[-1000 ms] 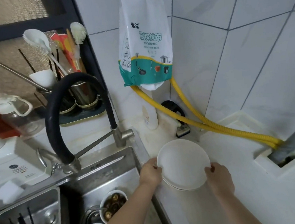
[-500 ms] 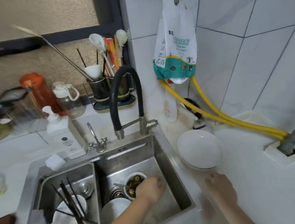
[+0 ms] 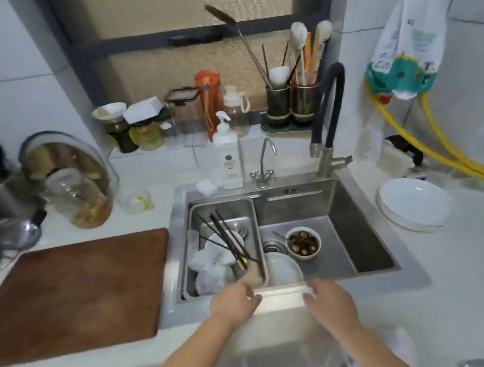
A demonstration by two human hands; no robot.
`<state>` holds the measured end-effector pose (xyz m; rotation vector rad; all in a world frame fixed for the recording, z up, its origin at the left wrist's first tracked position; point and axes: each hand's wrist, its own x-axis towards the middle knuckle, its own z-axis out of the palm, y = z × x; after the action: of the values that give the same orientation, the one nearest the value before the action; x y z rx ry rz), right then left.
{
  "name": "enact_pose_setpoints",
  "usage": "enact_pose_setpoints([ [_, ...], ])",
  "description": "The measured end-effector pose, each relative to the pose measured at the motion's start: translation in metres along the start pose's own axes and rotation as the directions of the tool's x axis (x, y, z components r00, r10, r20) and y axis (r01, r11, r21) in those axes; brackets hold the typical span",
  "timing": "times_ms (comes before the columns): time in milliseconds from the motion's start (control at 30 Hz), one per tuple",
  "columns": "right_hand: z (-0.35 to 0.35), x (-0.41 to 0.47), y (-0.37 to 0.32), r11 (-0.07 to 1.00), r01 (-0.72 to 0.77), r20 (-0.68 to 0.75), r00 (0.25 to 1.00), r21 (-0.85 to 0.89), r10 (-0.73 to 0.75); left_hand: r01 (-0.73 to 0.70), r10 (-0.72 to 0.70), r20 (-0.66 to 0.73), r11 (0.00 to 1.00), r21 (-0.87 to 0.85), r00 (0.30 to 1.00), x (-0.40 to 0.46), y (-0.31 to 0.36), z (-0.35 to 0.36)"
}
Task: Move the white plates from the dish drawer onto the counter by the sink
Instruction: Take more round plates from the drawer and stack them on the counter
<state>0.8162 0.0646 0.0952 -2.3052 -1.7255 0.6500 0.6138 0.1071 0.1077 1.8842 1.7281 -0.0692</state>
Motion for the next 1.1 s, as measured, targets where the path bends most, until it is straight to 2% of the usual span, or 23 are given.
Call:
enact_pose_setpoints([
  [133,0.032,-0.023,-0.055,0.986,0.166,0.084,0.983,-0.032,-0.162,0.136,-0.137,-0.060,0.990,-0.024,0.989,-0.052,-0.067,-0.004],
  [233,0.051,-0.038,-0.092,0.944,0.319,0.156,0.940,-0.081,-0.304,0.228,-0.232,-0.088,0.972,-0.051,0.969,-0.086,-0.105,-0.002],
  [400,0.074,-0.063,-0.139,0.832,0.545,0.267,0.821,-0.101,-0.505,0.377,-0.394,-0.126,0.915,-0.143,0.910,-0.134,-0.144,0.007],
  [567,0.101,-0.086,-0.164,0.713,0.698,0.419,0.668,-0.067,-0.616,0.535,-0.578,-0.090,0.795,-0.285,0.811,-0.183,-0.171,0.029],
  [733,0.138,-0.105,-0.177,0.618,0.786,0.534,0.526,-0.007,-0.662,0.684,-0.745,-0.037,0.631,-0.365,0.667,-0.227,-0.197,0.055],
  [800,0.150,-0.113,-0.185,0.618,0.786,0.581,0.496,0.014,-0.645,0.722,-0.781,-0.003,0.580,-0.378,0.625,-0.241,-0.211,0.061],
  [967,0.185,-0.133,-0.210,0.670,0.742,0.654,0.496,0.022,-0.571,0.746,-0.810,0.034,0.521,-0.415,0.585,-0.253,-0.253,0.066],
  [1100,0.225,-0.144,-0.235,0.772,0.634,0.683,0.551,0.031,-0.480,0.726,-0.787,0.050,0.540,-0.425,0.614,-0.242,-0.302,0.063],
])
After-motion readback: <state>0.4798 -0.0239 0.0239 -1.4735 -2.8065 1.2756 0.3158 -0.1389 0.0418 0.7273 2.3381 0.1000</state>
